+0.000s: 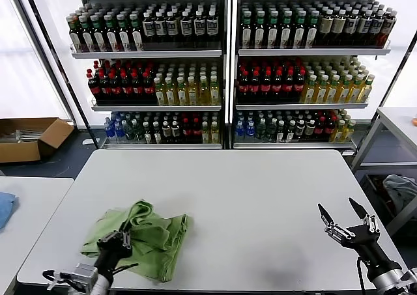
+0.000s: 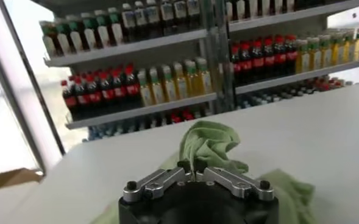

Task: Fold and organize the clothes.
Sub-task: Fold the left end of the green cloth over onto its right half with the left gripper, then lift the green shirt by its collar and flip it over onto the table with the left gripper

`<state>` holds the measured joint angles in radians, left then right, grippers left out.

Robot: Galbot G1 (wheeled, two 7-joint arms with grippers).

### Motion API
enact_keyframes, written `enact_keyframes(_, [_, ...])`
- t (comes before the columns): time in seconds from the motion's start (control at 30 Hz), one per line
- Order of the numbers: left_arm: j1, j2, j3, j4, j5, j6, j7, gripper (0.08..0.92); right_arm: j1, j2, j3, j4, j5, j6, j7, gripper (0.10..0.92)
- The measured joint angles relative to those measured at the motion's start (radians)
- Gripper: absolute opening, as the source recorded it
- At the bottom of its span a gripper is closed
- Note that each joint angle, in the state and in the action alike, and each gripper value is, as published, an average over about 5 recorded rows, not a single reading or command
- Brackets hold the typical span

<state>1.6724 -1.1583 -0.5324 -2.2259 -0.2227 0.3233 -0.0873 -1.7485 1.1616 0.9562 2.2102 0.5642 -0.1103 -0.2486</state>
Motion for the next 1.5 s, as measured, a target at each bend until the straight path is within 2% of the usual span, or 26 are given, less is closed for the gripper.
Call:
enact_keyframes(0.23, [-0.025,-0.066,0.119,0.024,0.022,0.026,-0.043,0.113,0.006,0.009,-0.018,0.005,-0.016,-0.004,0.001,0.823])
enact_keyframes(0.33, [-0.038,-0.087,0.161,0.039,0.027,0.039,-0.059,0.165,0.008,0.009,-0.025,0.005,-0.023,-0.005,0.002,0.823])
enact_keyframes(0.7, [-0.040,-0.130,0.243,0.048,0.028,0.074,-0.077,0.482,0.006,0.017,-0.033,0.009,-0.037,-0.007,0.003,0.823])
enact_keyframes(0.93, [0.001,-0.118,0.236,-0.036,-0.002,0.098,-0.074,0.681,0.004,0.018,-0.033,0.004,-0.037,-0.005,0.003,0.823])
enact_keyframes(1.1, [0.009,-0.083,0.169,-0.101,-0.064,0.121,-0.080,0.801,0.007,0.017,-0.041,0.004,-0.037,-0.004,0.004,0.823])
enact_keyframes(1.27, [-0.034,-0.023,0.077,-0.103,-0.175,0.150,-0.116,0.822,0.002,0.012,-0.049,0.012,-0.037,-0.006,0.005,0.823])
enact_keyframes(1.5, [-0.129,0.019,0.039,-0.011,-0.283,0.160,-0.178,0.823,-0.015,0.009,-0.043,0.029,-0.034,-0.007,0.007,0.823])
